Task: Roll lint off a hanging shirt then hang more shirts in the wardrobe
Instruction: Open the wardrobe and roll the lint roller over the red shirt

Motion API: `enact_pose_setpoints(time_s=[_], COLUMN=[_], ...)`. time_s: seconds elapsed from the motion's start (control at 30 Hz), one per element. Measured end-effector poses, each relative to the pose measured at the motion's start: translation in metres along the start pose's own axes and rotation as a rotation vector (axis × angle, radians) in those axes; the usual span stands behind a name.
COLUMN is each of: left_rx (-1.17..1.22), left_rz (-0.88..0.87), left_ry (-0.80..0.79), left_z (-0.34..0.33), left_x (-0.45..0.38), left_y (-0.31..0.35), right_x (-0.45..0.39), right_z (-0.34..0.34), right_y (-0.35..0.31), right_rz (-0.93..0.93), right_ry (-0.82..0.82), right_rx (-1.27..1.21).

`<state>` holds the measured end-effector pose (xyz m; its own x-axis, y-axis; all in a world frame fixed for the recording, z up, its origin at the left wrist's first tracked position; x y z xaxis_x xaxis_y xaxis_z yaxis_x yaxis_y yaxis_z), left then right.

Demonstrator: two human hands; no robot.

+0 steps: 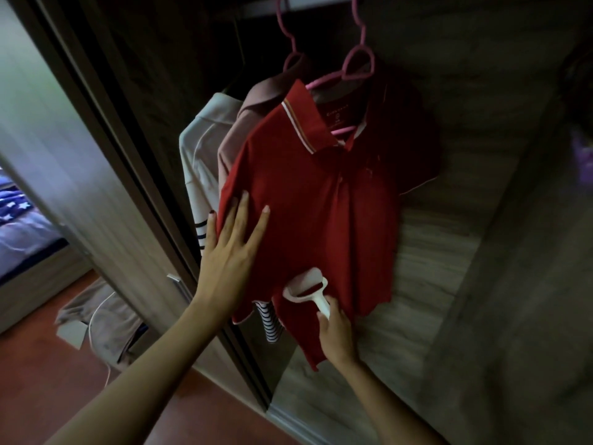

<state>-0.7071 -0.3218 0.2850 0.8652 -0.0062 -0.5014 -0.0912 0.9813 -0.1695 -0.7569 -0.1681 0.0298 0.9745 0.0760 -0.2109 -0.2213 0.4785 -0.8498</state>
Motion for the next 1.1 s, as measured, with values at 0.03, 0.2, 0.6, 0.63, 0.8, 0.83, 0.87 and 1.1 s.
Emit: enact_pose_setpoints(time_s=[0.03,0.2,0.6,0.63,0.8,0.83,0.87,1.1], left_rx=[0.009,0.069,0.388,0.413,0.53,0.552,0.583,0.729], left_rz=[0.001,-0.015,-0.137,-0.154,-0.239,-0.259,-0.284,-0.383], left_ry=[-0.005,-0.066,-0.03,-0.026,0.044,0.056,0.065,0.074], left_z=[0.0,-0.005,-0.005,-0.004,0.006,0.009,0.013,0.04], left_x=[0.001,0.004,0.015,0.016,0.022,0.025,0.028,0.066], left_y=[0.0,0.0,-0.003,-0.004,-0.01,-0.011,-0.011,-0.009], right_x=[0.001,-0.013,0.003,0.009,0.047,0.056,0.064,0.142], right_z=[0.0,0.038,0.094,0.096,0.105,0.104,0.102,0.113], right_y=[0.003,-0.014,-0.074,-0.078,-0.102,-0.106,-0.11,-0.153], right_rz=[0.0,0.048,0.042,0.044,0.03,0.008,-0.01,-0.045], right_ry=[-0.009,0.146,0.415,0.428,0.541,0.551,0.558,0.738], right_rx=[0.004,0.011,0.0,0.016,0.068,0.061,0.051,0.013])
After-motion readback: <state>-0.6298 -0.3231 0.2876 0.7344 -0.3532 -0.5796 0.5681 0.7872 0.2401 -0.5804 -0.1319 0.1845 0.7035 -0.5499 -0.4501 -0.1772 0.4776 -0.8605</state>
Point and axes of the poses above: each hand's wrist, its own x-axis away from the middle knuckle, its own z-axis out of the back of the hand, y = z × x, the point moved 10 cm from there along -x, towards the middle knuckle, and after that the axes turned 9 degrees about z, right-handed, at the moved point
